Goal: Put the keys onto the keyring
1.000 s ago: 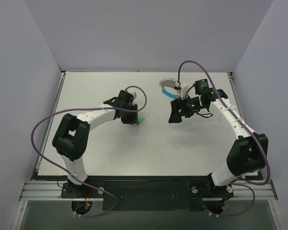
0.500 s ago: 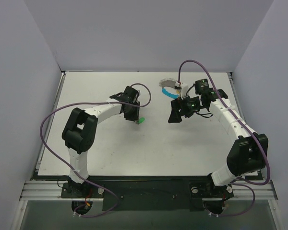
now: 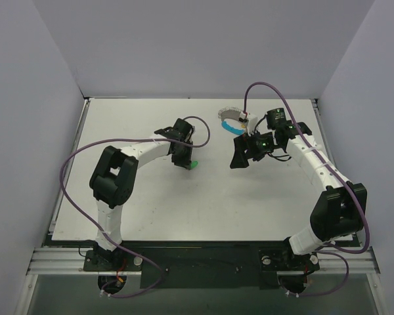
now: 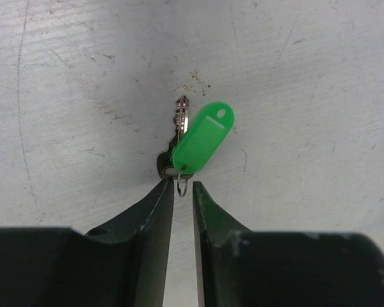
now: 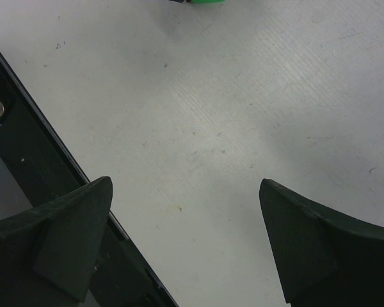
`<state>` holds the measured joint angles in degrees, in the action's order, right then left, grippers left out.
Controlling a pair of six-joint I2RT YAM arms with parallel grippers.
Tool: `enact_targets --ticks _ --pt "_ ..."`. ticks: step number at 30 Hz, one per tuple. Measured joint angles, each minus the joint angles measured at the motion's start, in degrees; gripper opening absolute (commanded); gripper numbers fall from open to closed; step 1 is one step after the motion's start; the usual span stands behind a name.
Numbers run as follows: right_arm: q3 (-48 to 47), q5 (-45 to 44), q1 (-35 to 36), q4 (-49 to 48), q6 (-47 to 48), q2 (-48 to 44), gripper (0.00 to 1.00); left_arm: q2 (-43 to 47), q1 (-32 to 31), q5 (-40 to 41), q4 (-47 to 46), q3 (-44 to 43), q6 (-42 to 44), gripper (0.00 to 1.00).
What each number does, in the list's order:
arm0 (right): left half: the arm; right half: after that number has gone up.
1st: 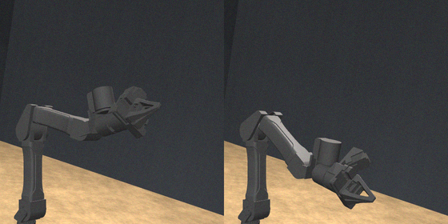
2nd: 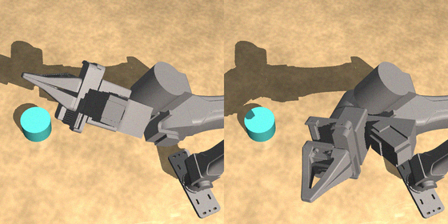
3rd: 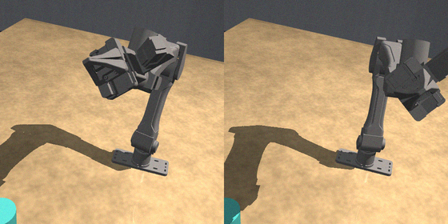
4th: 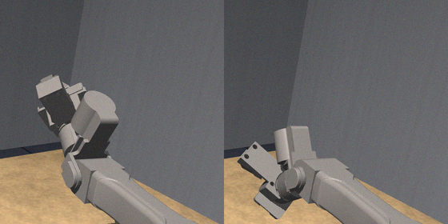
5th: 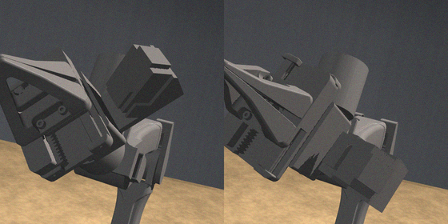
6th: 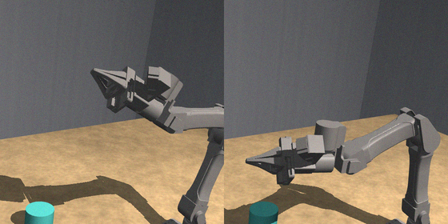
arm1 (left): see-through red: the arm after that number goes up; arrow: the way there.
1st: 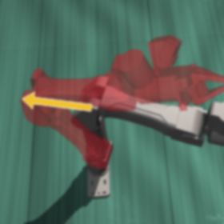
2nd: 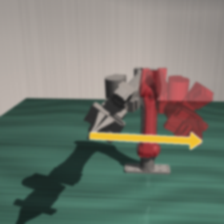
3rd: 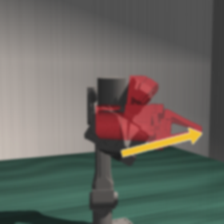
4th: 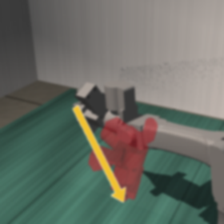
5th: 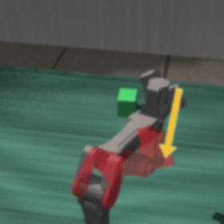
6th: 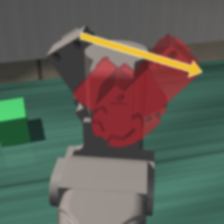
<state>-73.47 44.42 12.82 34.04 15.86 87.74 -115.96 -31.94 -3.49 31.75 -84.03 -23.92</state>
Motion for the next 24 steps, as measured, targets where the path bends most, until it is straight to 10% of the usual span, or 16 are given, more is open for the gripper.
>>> enact_targets --ticks 24 --pt "0.00 0.04 -0.09 0.00 0.02 0.00 0.92 -1.22 -0.22 -0.24 1.66 -1.27 0.79 0.00"
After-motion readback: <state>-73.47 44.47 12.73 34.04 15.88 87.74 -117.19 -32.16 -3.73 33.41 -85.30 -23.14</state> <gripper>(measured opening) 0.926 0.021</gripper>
